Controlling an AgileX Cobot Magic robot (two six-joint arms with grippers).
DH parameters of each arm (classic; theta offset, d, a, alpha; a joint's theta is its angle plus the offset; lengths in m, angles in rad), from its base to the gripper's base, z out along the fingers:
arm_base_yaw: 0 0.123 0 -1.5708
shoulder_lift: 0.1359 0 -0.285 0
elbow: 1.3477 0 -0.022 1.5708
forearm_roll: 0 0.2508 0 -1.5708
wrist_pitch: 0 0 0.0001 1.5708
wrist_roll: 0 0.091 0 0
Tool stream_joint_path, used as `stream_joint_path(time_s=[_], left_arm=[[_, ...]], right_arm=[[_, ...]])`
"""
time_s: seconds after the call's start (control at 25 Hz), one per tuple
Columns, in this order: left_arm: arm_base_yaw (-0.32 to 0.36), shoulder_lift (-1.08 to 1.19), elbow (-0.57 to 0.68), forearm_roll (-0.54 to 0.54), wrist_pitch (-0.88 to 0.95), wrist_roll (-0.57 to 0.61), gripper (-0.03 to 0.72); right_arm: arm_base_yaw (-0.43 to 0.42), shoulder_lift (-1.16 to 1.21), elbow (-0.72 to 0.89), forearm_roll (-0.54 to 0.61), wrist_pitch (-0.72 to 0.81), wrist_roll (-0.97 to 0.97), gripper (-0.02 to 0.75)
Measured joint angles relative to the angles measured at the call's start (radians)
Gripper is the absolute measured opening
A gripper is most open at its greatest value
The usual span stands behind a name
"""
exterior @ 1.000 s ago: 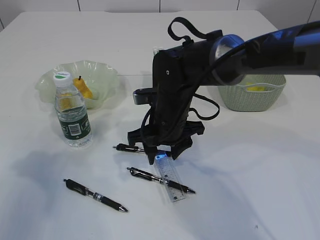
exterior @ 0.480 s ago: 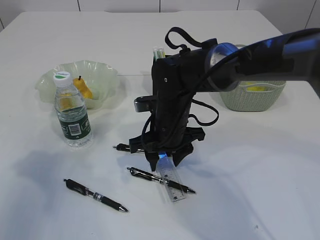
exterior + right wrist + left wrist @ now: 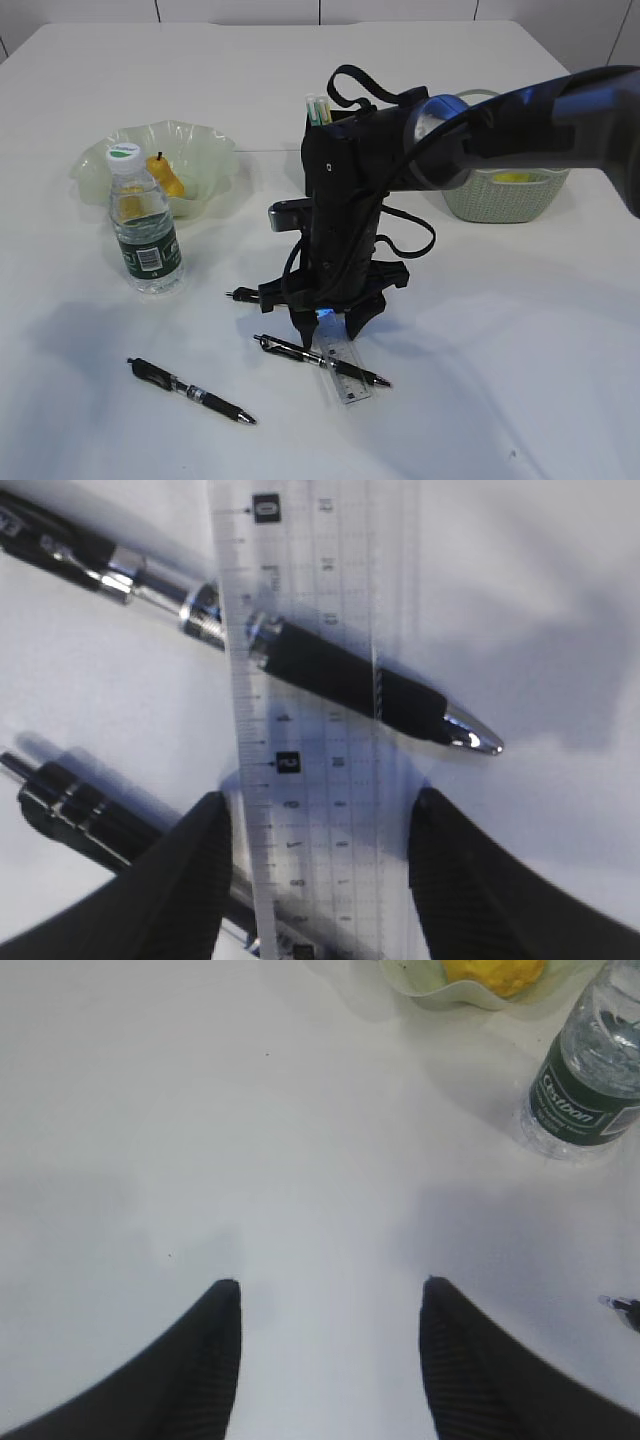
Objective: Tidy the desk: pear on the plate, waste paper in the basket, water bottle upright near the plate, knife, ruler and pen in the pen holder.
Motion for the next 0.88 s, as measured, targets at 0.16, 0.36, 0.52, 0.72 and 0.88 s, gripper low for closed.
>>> stream_joint_path(time_s=[0.16,0.36,0.52,0.72,0.88], left_arm=[[0.000,0.000,0.000,0.000,0.000,0.000,0.402],[0.000,0.000,0.000,0.000,0.000,0.000,0.402],[0.000,0.000,0.000,0.000,0.000,0.000,0.402],[0.000,0.000,0.000,0.000,0.000,0.000,0.402],[0.000,0.000,0.000,0.000,0.000,0.000,0.402]], right_arm=[[0.000,0.000,0.000,0.001,0.001,0.000,0.427],[0.000,0.000,0.000,0.001,0.004,0.000,0.427],[0.000,0.000,0.000,0.001,0.004,0.002,0.427],[0.000,0.000,0.000,0.001,0.004,0.002,0.427],[0.000,0.000,0.000,0.002,0.006,0.002,0.383]])
